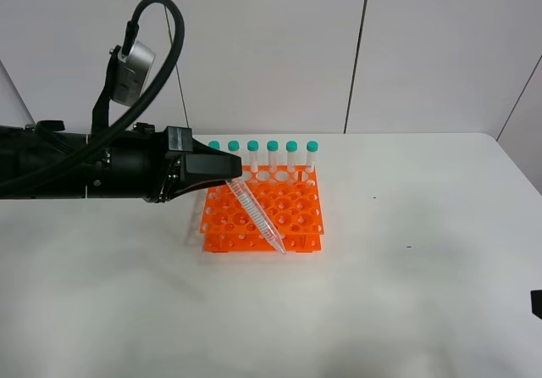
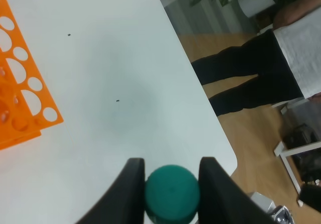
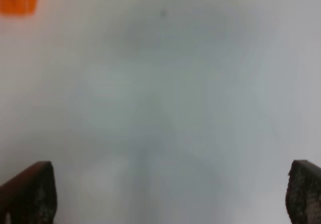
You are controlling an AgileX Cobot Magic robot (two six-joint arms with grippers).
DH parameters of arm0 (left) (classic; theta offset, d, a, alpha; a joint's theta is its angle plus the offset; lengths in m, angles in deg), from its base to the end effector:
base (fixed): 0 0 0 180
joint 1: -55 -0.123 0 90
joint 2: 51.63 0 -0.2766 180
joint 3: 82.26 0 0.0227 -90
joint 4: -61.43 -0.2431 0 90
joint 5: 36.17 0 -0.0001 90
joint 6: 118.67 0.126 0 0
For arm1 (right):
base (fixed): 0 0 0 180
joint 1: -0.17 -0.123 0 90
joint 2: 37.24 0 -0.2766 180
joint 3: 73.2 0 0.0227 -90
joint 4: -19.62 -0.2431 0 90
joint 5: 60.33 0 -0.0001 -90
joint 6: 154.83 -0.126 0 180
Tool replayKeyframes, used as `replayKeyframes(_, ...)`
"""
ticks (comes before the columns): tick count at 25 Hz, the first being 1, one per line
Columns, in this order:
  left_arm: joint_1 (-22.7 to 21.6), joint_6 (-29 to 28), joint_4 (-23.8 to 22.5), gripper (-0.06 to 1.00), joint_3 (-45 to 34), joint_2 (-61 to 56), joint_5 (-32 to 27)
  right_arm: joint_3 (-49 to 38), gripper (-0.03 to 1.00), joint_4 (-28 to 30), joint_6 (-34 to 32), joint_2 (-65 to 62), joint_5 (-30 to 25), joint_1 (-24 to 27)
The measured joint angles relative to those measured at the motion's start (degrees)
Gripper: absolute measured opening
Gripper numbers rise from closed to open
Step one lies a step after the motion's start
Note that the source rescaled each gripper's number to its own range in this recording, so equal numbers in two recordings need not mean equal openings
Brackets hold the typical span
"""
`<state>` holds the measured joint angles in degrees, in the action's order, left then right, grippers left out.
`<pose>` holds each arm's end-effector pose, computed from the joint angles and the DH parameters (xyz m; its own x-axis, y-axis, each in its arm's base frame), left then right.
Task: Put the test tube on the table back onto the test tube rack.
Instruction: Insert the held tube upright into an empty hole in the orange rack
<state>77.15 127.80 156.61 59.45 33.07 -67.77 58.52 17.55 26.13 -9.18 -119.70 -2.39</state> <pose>0.2382 -0.1680 0.2317 -0.7664 -0.1430 -0.6262 0.4168 0.6311 -0.6542 0.0744 0.0072 0.2424 -0.7150 -0.0303 -0.6985 -0.0651 0.9976 0.0234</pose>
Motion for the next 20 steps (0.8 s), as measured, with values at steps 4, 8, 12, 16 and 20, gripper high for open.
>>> replayKeyframes(4, 0.00, 0.00, 0.00, 0.00, 0.00, 0.00, -1.10, 0.00, 1.00, 0.52, -0.60, -4.41, 0.12, 0.00)
replayKeyframes(8, 0.00, 0.00, 0.00, 0.00, 0.00, 0.00, -1.44, 0.00, 1.00, 0.54, -0.60, -6.44, 0.12, 0.00)
replayKeyframes(12, 0.00, 0.00, 0.00, 0.00, 0.00, 0.00, -1.44, -0.11, 1.00, 0.54, -0.60, -10.92, 0.19, 0.00)
replayKeyframes(16, 0.00, -0.11, 0.00, 0.00, 0.00, 0.00, -2.17, -0.11, 1.00, 0.54, -0.60, -18.70, 0.38, 0.00)
replayKeyframes(20, 0.00, -0.23, 0.00, 0.00, 0.00, 0.00, -3.21, -0.11, 1.00, 0.54, -0.61, -20.23, 0.31, 0.00)
